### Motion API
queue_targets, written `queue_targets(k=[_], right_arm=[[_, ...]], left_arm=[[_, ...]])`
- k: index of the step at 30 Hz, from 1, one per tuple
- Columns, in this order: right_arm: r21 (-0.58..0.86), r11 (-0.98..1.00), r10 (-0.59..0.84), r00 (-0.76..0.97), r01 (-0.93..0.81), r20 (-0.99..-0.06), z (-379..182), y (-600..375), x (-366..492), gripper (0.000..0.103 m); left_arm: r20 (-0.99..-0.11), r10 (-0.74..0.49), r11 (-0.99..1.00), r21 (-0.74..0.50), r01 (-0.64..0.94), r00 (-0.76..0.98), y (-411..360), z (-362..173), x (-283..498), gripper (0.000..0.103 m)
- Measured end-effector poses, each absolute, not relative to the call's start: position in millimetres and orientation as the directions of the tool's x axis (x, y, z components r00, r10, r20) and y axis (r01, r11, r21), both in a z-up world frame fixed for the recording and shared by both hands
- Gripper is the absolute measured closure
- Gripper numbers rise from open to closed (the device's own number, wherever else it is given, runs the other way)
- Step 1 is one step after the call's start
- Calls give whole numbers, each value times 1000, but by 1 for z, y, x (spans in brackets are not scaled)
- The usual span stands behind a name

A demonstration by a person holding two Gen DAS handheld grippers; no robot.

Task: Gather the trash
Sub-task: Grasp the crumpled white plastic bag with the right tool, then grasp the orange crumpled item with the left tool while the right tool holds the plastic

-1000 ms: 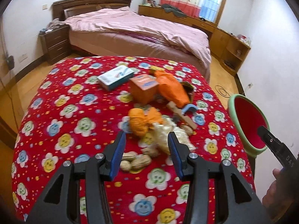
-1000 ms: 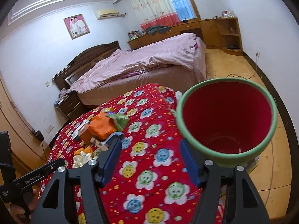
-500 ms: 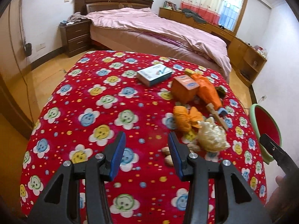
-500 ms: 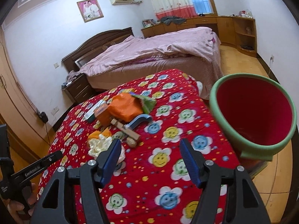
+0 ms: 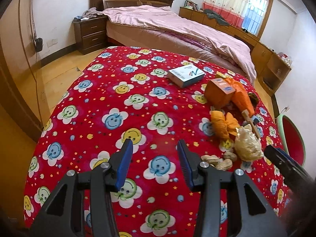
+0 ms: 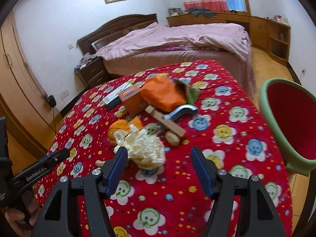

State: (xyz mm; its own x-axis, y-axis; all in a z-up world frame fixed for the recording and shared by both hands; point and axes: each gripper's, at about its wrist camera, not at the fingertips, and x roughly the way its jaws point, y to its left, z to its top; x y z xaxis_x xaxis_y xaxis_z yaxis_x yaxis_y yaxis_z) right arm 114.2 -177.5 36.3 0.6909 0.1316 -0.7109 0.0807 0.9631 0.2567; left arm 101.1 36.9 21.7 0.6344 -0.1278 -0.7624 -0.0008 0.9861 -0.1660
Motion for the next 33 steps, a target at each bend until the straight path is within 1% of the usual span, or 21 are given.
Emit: queue_targets(k=[12, 13, 14, 16, 17, 19, 22, 26, 33], right_arm=[[245, 969, 167, 641, 35, -749, 13, -150, 148, 34], [247, 968, 169, 639, 34, -751, 12, -150, 149, 39], [252, 967, 175, 636, 31, -752, 10, -150, 150, 49], [259, 966, 186, 628, 26, -756, 7, -149, 151, 60], [266, 964, 195, 626, 20, -755, 6, -149, 151, 65], [269, 963, 200, 628, 16, -752, 6, -150, 149, 69], [277, 961, 210, 639, 5, -740, 11, -152, 144, 72], [282, 959, 211, 666, -1, -716, 22, -158, 135, 74], [287, 958, 195, 710, 11, -677, 42, -174, 118, 74]], left_arm=[[-771, -129, 984, -179, -18, 624, 45, 15, 106, 56], [-771, -130, 984, -179, -17, 624, 45, 15, 107, 56], [-771, -130, 984, -179, -17, 624, 45, 15, 106, 56], [-773, -133, 984, -179, -12, 621, 43, 14, 107, 56], [-774, -134, 984, -179, -10, 619, 42, 14, 107, 56], [-776, -138, 983, -181, -7, 615, 40, 13, 107, 56], [-777, -144, 983, -186, -5, 613, 37, 13, 107, 56], [-777, -167, 981, -195, 20, 607, 29, 16, 108, 56], [-773, -223, 974, -204, 100, 595, 3, 21, 113, 56]])
